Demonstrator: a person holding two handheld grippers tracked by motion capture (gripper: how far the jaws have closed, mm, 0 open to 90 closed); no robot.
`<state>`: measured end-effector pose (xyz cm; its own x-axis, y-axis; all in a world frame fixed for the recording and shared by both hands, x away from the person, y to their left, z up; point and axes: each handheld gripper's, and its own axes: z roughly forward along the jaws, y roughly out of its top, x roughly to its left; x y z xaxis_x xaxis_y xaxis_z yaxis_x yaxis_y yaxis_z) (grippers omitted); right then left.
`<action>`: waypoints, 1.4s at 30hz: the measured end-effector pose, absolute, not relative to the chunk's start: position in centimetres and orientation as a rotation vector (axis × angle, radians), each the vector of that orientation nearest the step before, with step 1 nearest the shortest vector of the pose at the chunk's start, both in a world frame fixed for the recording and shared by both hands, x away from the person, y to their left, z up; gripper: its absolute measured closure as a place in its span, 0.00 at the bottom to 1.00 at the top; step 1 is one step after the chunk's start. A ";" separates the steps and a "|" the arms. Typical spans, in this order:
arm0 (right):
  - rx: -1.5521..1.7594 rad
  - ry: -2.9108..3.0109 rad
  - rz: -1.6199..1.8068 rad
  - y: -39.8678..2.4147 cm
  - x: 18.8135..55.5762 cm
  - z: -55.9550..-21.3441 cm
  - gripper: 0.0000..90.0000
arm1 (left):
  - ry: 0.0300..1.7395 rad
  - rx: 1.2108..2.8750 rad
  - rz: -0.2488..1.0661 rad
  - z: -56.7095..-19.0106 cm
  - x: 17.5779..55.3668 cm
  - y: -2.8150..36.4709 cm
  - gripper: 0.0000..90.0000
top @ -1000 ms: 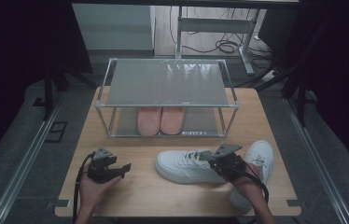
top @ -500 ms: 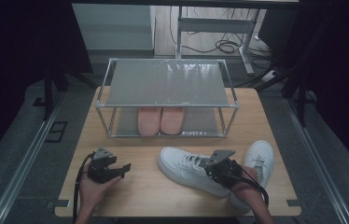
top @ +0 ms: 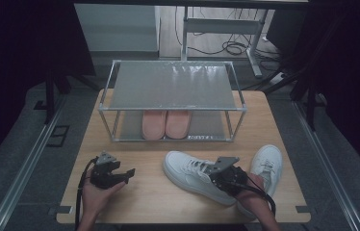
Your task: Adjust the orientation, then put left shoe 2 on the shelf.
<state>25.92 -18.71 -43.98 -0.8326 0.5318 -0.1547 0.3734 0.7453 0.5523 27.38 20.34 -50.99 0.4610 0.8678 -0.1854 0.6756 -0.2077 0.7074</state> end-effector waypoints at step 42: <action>0.833 2.513 1.056 -23.9 24.7 -42.0 0.90 | 1.280 1.955 0.330 -50.7 27.4 20.5 0.33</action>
<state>24.67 -23.92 -41.98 -0.7904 0.6111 -0.0415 0.3981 0.5640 0.7235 27.45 20.49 -50.65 0.4633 0.8669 -0.1840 0.6698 -0.2065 0.7133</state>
